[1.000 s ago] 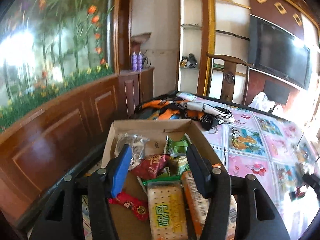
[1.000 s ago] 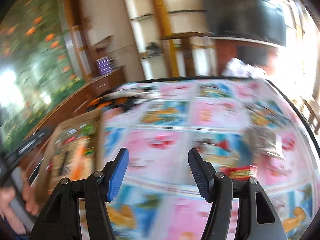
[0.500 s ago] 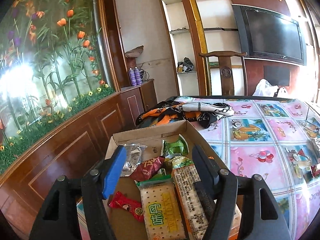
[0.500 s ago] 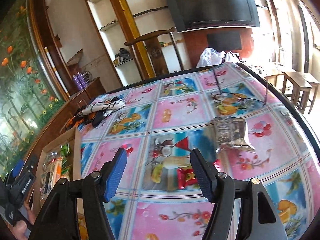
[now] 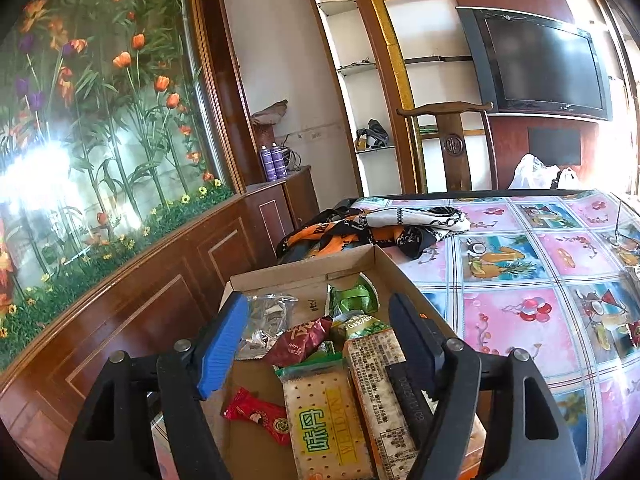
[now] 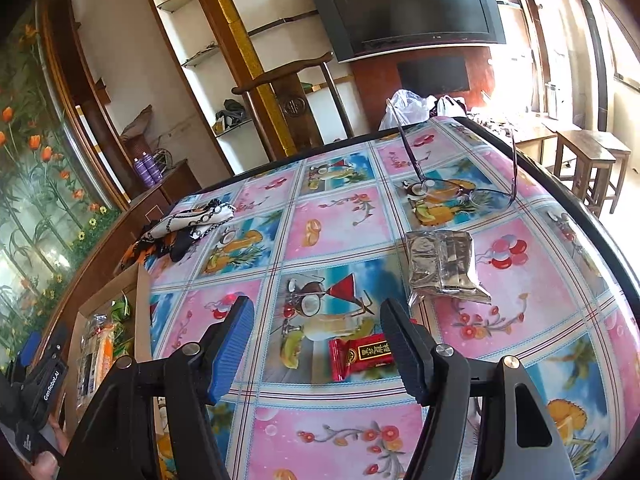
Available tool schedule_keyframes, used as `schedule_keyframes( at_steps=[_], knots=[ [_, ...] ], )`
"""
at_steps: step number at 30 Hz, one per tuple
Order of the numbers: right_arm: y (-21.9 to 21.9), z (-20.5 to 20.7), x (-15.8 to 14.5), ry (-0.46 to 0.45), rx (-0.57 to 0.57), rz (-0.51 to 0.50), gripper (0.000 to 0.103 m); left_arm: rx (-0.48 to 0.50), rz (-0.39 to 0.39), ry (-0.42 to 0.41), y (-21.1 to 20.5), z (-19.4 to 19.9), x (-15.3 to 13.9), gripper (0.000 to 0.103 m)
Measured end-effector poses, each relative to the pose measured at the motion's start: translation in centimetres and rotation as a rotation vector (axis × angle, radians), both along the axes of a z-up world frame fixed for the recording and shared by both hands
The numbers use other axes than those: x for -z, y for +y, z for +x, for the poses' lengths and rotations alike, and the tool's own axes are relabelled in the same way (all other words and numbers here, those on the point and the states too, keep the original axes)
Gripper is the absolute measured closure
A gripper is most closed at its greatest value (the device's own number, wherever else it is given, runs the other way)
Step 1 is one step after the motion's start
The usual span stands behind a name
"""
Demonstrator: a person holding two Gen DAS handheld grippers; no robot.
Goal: Organize snacks
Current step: 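Move the right gripper back over the table while the left stays above the box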
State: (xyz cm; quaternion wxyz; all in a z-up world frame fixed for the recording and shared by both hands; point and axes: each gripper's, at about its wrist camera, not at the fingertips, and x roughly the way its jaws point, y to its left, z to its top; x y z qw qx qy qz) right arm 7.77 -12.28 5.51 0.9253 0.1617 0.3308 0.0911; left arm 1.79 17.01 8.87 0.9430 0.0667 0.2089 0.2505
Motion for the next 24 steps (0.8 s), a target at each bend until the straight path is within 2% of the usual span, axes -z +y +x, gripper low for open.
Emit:
schedule_keyframes(
  at_steps=[9, 14, 18, 24],
  knots=[
    [1.1, -0.2, 0.1, -0.004, -0.031, -0.020, 0.033, -0.001, 0.002, -0.001, -0.1, 0.0, 0.0, 0.029],
    [3.4, -0.6, 0.6, 0.001, -0.096, -0.054, 0.033, -0.002, 0.004, -0.002, -0.2, 0.0, 0.0, 0.026],
    [6.3, -1.8, 0.6, -0.028, -0.180, -0.127, 0.032, -0.002, 0.005, -0.002, -0.1, -0.1, -0.1, 0.025],
    [11.4, -5.1, 0.6, -0.136, -0.372, -0.284, 0.026, -0.002, 0.004, -0.004, -0.1, -0.1, -0.1, 0.023]
  ],
)
